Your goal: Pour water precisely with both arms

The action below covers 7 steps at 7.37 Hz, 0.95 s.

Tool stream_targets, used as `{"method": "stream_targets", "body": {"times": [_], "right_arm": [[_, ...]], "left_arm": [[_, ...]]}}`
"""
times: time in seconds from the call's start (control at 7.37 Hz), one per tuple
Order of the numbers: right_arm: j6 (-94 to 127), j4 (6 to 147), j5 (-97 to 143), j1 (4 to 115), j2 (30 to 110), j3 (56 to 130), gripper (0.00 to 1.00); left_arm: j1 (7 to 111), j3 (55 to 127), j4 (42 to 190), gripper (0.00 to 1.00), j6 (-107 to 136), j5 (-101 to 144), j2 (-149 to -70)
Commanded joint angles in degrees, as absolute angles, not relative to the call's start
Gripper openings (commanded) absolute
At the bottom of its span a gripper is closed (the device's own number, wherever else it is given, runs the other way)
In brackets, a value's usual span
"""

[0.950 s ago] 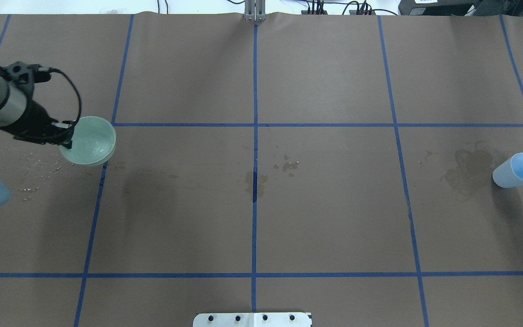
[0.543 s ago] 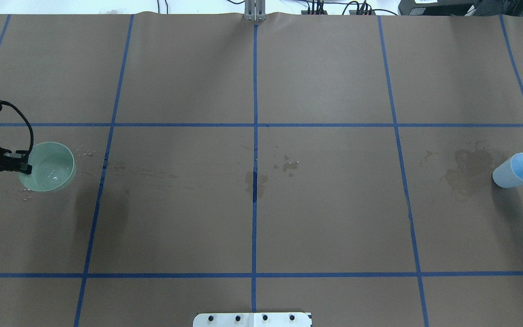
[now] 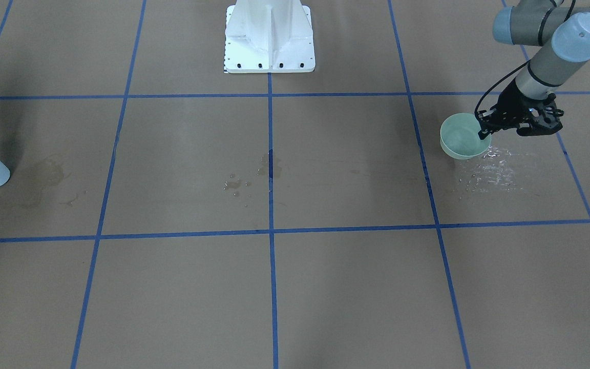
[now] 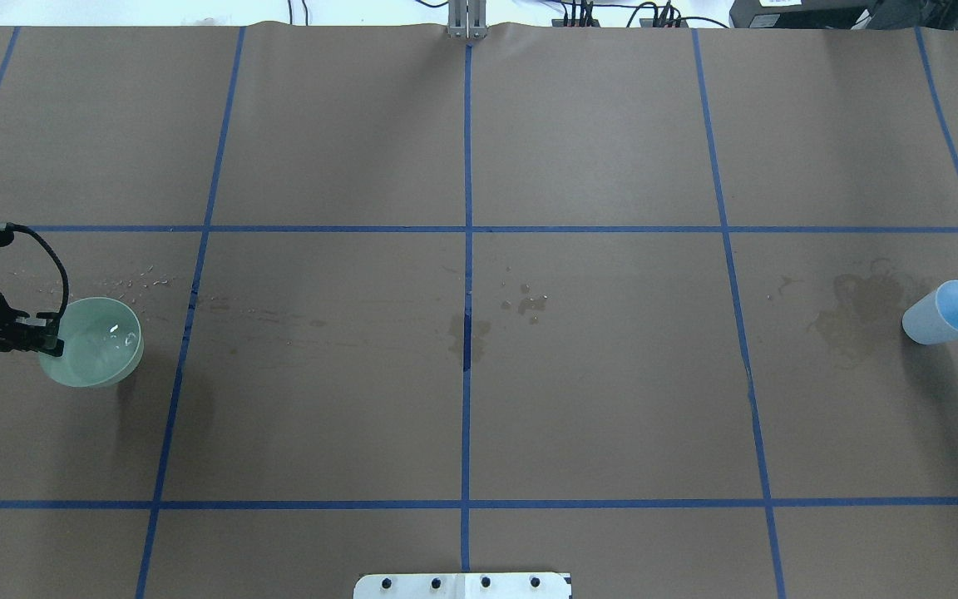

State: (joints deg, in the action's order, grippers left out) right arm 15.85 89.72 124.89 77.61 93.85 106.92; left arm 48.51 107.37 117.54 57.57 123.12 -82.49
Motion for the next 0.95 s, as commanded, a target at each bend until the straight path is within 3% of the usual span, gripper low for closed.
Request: {"method": "stream_targets", "body": {"times": [0.0, 0.14, 0.27, 0.41, 0.81], "right_arm": [[15.82, 89.74, 124.81, 77.61, 93.78, 106.79, 1.0], [15.82, 89.74, 124.89, 77.61, 93.78, 106.7, 1.0], [15.91, 89.74, 124.89, 77.61, 93.69, 106.7, 1.0], [15.91, 89.74, 124.89, 77.61, 93.69, 106.61, 1.0], [15.91, 89.74, 124.89, 77.61, 93.6, 106.79, 1.0]], "left_arm": [[46.94, 106.79, 117.42, 0.0, 57.66, 123.13, -82.27], [46.59, 106.61, 117.42, 0.25, 57.57, 123.13, -82.35], [46.41, 106.52, 117.42, 0.73, 57.39, 123.05, -82.35], [46.32, 106.7, 117.42, 1.0, 57.22, 123.05, -82.35], [51.9, 108.89, 113.94, 1.0, 52.69, 124.0, -82.62]]}}
